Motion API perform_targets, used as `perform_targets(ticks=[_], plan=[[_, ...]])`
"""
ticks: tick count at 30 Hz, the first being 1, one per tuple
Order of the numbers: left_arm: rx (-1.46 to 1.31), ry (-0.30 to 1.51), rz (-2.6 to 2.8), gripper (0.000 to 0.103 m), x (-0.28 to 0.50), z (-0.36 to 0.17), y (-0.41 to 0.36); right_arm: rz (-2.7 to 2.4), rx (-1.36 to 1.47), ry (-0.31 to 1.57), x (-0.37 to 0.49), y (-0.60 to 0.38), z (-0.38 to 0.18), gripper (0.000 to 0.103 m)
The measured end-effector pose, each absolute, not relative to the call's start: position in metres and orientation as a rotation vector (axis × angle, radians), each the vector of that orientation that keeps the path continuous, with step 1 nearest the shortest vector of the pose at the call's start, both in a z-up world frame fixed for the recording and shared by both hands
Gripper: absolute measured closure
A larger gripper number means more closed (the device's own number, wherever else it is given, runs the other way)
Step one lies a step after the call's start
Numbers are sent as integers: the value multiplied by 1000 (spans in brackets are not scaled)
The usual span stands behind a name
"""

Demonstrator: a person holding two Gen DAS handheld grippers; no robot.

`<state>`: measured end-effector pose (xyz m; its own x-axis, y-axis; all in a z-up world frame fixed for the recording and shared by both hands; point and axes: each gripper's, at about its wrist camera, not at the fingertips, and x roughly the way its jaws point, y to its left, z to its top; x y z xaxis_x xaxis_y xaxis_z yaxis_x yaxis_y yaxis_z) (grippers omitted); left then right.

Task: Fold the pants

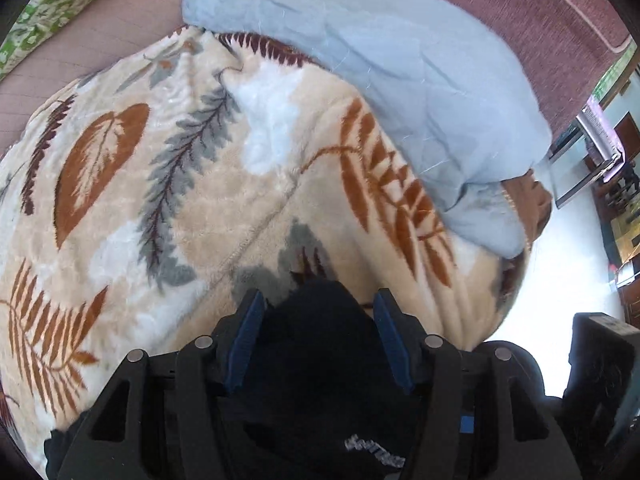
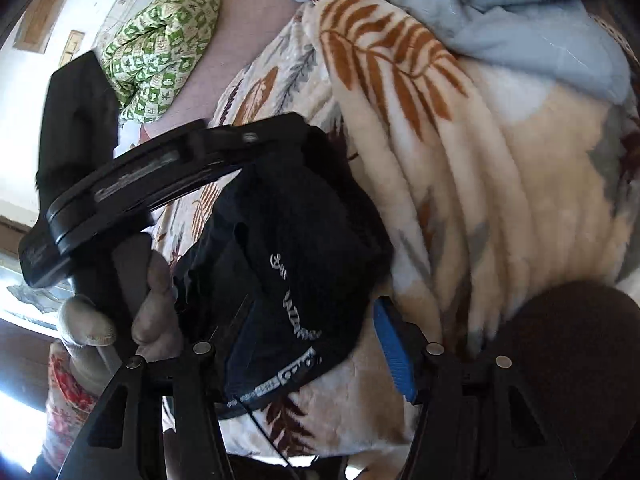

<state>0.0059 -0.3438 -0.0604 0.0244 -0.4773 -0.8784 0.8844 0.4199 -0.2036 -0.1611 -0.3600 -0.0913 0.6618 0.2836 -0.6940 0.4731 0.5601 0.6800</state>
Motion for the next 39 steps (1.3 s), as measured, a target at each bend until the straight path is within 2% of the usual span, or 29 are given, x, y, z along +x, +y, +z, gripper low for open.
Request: perform_targets(ticks=[4, 5, 6, 7, 8, 10, 18, 24, 33, 39], plan=[[555, 1112, -1092, 44, 2, -76, -359, -140, 1008, 839, -152, -358, -102, 38], [614, 1098, -1073, 45, -3, -80, -364, -139, 1001, 827, -152, -356, -101, 43], [656, 1080, -1062, 61, -8, -81, -366, -140, 997, 822, -152, -356, -101, 50], [703, 1041, -1059, 73, -14, -81, -367, -135, 995, 811, -154, -355, -100, 75], [705, 1041, -1078, 76, -18, -79, -367, -119, 1005, 806, -158, -356, -102, 78], [662, 1056, -1097, 84, -17, -70, -360, -96, 1016, 791, -165, -355, -100, 80], [384, 1036, -1156, 86, -3, -12, -292, -32, 760, 767, -162, -311, -33, 81], [100, 1033, -1095, 85, 31, 16, -190, 141, 586, 783, -135, -253, 8, 81], [-229, 1038, -935, 86, 66, 4, -50, 355, 347, 872, -78, -148, 20, 81], [-359, 1054, -859, 86, 74, -25, 5, 412, 264, 946, -53, -102, 3, 81]])
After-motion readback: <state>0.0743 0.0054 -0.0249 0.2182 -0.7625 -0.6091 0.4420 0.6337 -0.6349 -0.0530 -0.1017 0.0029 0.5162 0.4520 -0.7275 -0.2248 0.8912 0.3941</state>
